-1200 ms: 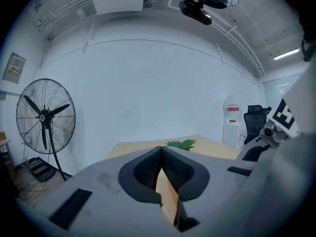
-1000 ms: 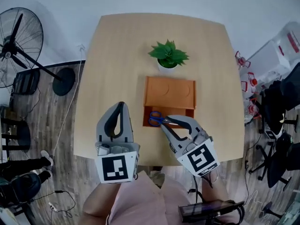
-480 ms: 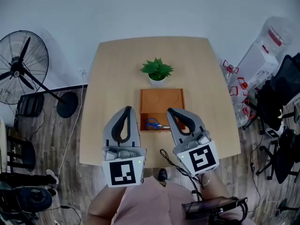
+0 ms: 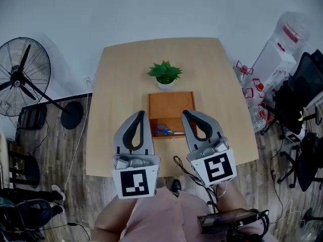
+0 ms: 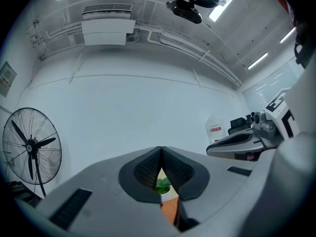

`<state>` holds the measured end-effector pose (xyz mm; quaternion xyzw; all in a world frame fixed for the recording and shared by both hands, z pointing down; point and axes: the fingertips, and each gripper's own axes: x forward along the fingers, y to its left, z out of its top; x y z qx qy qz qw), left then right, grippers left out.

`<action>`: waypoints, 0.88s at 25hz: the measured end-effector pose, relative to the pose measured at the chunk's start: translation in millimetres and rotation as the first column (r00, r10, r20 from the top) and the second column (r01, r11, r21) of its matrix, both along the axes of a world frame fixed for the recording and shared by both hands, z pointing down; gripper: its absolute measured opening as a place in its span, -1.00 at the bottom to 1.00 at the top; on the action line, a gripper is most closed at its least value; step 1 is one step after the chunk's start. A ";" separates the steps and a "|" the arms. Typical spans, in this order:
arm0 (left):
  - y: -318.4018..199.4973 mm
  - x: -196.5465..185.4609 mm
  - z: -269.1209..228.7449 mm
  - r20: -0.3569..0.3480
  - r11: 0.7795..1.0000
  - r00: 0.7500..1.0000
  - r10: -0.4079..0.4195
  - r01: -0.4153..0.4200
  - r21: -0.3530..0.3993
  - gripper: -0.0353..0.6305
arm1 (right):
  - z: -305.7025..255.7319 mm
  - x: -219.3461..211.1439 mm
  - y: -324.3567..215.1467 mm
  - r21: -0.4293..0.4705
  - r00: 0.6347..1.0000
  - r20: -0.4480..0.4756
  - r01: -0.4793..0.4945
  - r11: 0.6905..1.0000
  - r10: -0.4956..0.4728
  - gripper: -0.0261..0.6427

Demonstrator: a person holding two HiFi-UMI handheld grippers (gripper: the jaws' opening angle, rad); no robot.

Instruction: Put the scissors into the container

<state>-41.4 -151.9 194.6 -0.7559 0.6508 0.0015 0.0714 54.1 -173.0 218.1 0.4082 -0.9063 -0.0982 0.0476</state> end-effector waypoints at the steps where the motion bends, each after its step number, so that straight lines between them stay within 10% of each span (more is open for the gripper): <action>1: 0.0 0.3 -0.5 -0.001 1.000 1.000 0.001 -0.001 0.002 -0.88 | -0.4 0.3 0.1 0.001 1.000 0.001 -0.003 1.000 0.003 -0.92; 22: -12.0 6.1 5.7 0.010 1.000 1.000 0.016 -0.016 -0.010 -0.88 | 5.3 4.8 -13.1 -0.027 1.000 0.022 -0.016 1.000 0.017 -0.92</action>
